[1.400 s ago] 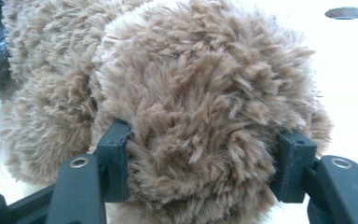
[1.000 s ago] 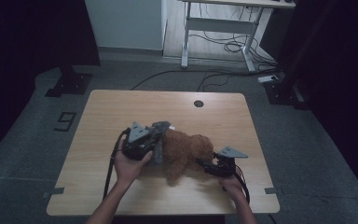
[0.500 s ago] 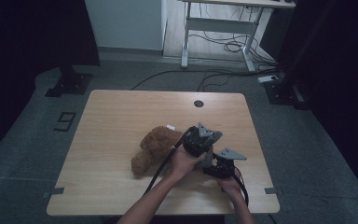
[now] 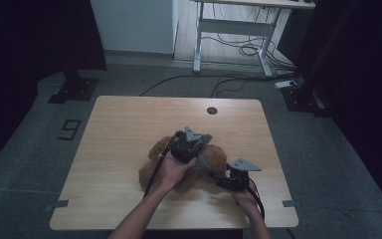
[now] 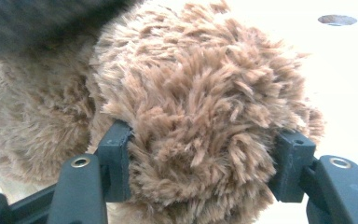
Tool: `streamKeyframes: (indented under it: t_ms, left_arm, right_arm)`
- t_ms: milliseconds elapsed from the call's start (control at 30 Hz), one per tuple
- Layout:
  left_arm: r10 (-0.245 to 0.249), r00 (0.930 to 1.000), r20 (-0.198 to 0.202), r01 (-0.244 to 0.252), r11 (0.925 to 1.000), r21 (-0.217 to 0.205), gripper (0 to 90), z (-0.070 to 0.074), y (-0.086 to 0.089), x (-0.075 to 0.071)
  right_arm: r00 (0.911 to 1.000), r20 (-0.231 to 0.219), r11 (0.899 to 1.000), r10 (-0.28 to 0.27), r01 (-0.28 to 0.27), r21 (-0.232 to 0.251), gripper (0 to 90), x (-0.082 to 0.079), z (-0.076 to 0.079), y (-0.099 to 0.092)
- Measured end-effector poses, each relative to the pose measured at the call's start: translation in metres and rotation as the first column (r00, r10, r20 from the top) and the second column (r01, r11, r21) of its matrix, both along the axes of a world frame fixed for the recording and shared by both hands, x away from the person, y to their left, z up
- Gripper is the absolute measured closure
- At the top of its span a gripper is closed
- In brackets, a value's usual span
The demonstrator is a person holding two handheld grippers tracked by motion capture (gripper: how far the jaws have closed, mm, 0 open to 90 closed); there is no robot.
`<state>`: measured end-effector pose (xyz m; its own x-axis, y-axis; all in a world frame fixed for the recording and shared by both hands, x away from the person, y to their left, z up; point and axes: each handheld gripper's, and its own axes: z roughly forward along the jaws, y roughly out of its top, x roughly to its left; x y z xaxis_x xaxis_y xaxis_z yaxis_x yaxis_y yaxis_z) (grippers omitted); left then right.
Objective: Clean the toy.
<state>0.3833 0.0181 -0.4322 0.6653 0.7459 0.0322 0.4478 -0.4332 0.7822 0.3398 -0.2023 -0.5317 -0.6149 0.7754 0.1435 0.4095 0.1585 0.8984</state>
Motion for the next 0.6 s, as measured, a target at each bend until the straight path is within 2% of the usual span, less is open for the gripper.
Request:
streamKeyframes:
  t_ms: [100,200,333,400,600]
  left_arm:
    - [0.040,0.9991,0.008,-0.040,0.9990,-0.019,79.1,0.009,0.025,0.002]
    - [0.070,0.9973,-0.025,-0.071,0.9961,-0.051,79.1,0.011,0.048,0.008]
    - [0.090,0.9955,-0.030,-0.092,0.9945,-0.050,79.0,0.011,0.062,0.009]
    - [0.105,0.9944,-0.010,-0.106,0.9939,-0.033,79.0,0.010,0.068,0.008]
    - [0.163,0.9866,0.009,-0.163,0.9865,-0.018,79.2,0.007,0.088,0.004]
  right_arm:
    - [0.9999,-0.009,1.000,-0.006,0.006,0.013,37.3,0.000,-0.001,-0.001]
    - [1.0000,-0.007,1.000,-0.006,0.007,0.018,37.3,0.000,-0.001,-0.001]
    - [1.0000,0.000,1.000,0.000,0.000,0.012,37.3,0.000,0.000,0.000]
    - [1.0000,0.001,1.000,0.002,-0.002,0.010,37.3,0.000,0.000,0.000]
    - [1.0000,0.000,1.000,0.002,-0.002,0.013,37.3,0.001,-0.001,-0.001]
